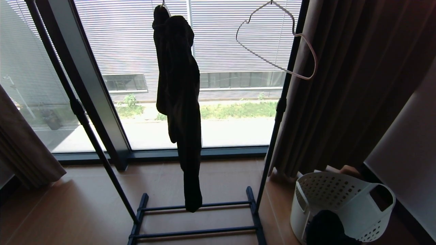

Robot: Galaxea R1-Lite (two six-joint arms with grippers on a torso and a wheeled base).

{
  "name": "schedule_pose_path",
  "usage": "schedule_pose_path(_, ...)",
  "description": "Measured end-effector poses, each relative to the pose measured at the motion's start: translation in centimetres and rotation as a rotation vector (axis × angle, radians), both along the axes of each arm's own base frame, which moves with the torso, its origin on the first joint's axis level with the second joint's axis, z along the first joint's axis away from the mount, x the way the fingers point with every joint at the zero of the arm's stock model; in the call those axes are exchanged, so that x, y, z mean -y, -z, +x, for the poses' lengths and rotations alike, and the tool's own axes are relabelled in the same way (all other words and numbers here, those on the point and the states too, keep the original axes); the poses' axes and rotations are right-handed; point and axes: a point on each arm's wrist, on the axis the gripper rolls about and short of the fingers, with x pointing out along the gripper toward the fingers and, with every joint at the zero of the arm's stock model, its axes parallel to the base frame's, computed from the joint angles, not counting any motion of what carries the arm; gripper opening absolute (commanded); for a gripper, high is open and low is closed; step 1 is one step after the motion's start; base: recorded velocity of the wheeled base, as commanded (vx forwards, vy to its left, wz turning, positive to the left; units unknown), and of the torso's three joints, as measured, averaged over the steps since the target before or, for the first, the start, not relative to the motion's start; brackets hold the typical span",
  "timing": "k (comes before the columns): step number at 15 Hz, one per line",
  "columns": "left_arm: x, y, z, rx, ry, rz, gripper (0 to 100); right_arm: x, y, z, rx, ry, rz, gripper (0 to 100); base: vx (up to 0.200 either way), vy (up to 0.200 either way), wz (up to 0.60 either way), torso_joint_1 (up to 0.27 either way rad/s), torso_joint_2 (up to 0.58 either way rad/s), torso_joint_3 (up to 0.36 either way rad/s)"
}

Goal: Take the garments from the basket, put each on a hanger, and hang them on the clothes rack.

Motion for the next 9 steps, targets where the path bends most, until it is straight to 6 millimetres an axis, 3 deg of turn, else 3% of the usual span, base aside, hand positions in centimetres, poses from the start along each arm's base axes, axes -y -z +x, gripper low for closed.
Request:
schedule_pose_path(3,0.0,0.0,0.0,0.0,0.0,0.001,100,0.0,0.0,0.0,0.0,0.001,0.0,100,0.0,0.0,0.0,-0.02,0.22,0.196)
schedule_pose_path(8,0.0,0.0,0.0,0.0,0.0,0.002,100,0.0,0.0,0.0,0.0,0.0,0.0,100,0.0,0.0,0.0,-0.002,0.01,0.01)
schedule_pose_path(9,0.0,0.0,0.0,0.0,0.0,0.002,100,0.0,0.0,0.0,0.0,0.0,0.0,100,0.0,0.0,-0.6,0.007,0.01,0.007)
